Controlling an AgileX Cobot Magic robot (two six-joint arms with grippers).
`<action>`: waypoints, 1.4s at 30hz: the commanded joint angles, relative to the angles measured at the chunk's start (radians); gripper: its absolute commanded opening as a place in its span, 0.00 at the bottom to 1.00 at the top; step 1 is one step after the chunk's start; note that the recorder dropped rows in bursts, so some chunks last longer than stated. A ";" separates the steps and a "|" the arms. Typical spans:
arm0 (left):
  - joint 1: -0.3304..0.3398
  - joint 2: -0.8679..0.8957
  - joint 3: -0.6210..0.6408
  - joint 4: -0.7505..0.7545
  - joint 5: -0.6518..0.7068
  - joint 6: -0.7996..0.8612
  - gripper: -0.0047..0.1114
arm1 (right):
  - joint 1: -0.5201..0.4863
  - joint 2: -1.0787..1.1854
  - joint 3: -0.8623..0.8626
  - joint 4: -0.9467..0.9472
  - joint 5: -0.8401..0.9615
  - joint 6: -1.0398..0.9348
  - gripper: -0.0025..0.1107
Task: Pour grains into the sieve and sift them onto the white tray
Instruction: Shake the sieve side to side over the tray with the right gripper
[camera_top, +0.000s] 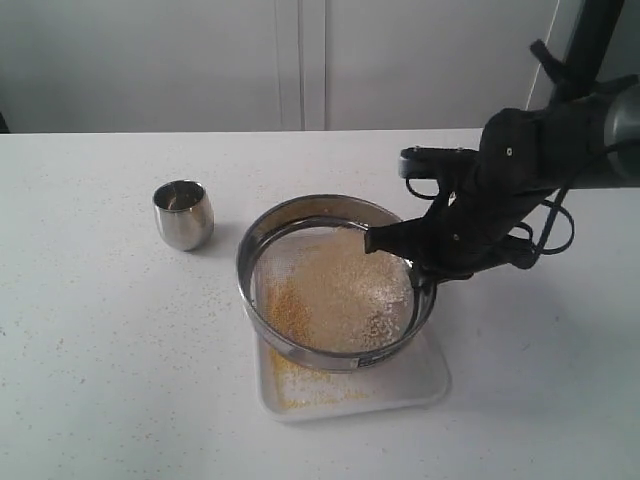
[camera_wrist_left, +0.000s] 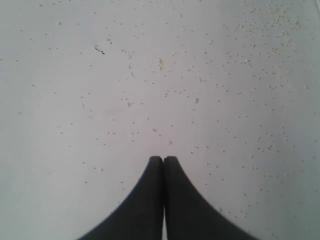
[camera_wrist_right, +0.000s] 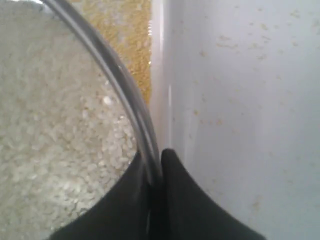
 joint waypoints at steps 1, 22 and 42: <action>0.002 -0.008 0.007 -0.010 0.008 -0.001 0.04 | -0.050 -0.010 -0.008 -0.111 -0.037 0.245 0.02; 0.002 -0.008 0.007 -0.010 0.008 -0.001 0.04 | -0.022 0.015 -0.144 -0.142 0.188 0.186 0.02; 0.002 -0.008 0.007 -0.010 0.008 0.001 0.04 | 0.007 0.028 -0.160 -0.222 0.177 0.261 0.02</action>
